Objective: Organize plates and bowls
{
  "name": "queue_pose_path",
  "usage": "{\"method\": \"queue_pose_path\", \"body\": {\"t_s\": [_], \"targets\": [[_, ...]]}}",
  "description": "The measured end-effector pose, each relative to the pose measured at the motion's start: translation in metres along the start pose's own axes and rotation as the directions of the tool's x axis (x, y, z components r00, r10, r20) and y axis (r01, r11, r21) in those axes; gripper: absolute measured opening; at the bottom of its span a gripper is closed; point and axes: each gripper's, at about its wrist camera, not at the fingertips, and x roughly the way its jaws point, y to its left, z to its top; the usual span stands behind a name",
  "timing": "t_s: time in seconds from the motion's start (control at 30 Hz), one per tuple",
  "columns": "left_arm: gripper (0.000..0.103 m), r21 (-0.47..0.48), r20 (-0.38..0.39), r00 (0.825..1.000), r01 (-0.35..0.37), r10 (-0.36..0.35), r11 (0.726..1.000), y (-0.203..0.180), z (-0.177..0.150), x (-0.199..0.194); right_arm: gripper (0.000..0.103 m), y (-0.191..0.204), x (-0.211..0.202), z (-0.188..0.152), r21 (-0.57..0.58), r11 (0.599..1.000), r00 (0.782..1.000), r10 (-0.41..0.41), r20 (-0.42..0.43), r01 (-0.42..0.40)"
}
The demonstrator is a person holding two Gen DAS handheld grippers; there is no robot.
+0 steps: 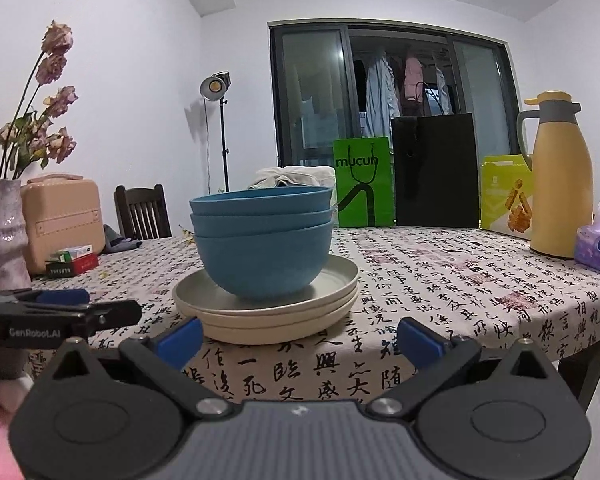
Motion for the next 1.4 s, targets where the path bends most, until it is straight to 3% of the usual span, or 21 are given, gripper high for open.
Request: {"method": "queue_pose_path", "body": {"t_s": [1.4], "targets": [[0.103, -0.013, 0.007, 1.000, -0.019, 0.019, 1.000, 0.004, -0.002, -0.012, 0.103, 0.003, -0.002, 0.000, 0.017, 1.000, 1.000, 0.022, 0.002, -0.022]]}}
